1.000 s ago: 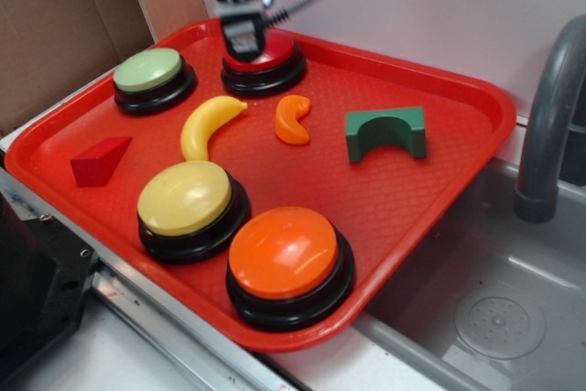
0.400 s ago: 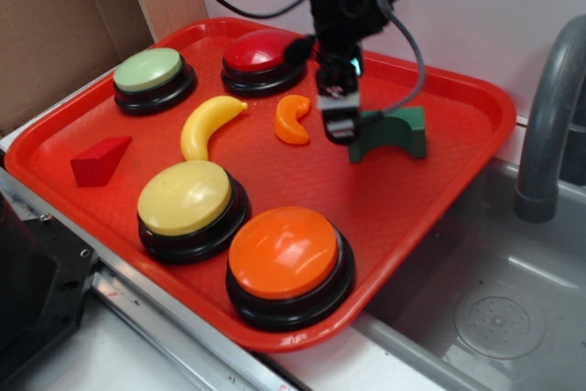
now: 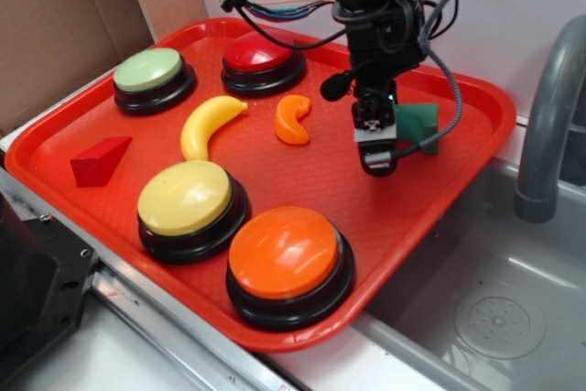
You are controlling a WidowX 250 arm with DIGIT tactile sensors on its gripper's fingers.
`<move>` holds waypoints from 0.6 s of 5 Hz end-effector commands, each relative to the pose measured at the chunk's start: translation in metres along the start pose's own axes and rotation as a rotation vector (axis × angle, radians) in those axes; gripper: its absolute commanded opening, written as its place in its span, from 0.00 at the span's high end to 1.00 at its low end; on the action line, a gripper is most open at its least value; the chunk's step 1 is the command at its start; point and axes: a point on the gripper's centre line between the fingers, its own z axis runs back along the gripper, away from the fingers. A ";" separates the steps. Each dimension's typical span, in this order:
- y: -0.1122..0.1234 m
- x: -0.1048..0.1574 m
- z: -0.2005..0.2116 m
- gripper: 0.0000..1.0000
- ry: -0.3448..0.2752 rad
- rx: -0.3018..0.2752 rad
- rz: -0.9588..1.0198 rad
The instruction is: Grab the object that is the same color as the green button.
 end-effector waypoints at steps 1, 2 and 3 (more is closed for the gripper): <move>-0.004 0.008 0.012 1.00 -0.034 0.058 0.026; -0.004 0.011 0.011 1.00 -0.018 0.063 0.029; -0.003 0.011 0.017 1.00 0.009 0.074 0.036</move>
